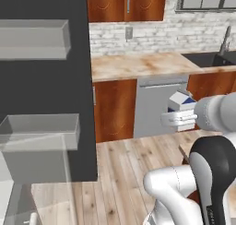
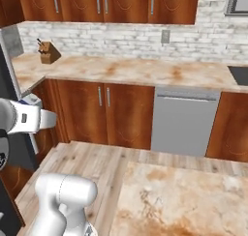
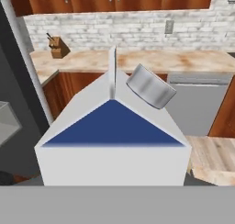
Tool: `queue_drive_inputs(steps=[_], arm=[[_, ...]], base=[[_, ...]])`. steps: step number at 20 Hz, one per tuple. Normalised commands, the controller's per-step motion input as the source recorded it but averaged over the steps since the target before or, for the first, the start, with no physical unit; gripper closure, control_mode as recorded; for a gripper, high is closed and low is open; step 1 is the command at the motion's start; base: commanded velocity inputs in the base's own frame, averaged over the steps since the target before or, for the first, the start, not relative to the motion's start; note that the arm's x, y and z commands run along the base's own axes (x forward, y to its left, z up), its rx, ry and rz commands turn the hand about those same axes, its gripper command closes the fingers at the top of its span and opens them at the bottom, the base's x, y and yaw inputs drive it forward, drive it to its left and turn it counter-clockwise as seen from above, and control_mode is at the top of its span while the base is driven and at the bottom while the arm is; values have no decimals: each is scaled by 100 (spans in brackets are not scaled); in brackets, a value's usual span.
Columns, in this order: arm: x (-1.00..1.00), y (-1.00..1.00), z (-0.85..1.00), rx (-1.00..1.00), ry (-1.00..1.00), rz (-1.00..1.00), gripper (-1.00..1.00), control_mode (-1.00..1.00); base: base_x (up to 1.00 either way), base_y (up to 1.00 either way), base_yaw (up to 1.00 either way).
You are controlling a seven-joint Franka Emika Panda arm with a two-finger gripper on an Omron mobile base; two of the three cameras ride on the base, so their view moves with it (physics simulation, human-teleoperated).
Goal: Take a sugar cube from the saucer and place it inside the coffee. Then, grab milk from the fridge and place it next to the coffee on the counter to sweeten the coffee.
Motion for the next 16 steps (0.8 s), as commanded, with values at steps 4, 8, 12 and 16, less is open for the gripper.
queue_drive_inputs(steps=[4, 8, 12, 16], arm=[[0, 0, 0, 0, 0, 0, 100, 100], [0, 0, 0, 0, 0, 0, 100, 100], [0, 0, 0, 0, 0, 0, 100, 100], [0, 0, 0, 0, 0, 0, 100, 100]], base=[[100, -12, 3], [100, -21, 2], [100, -31, 0], [100, -44, 0]])
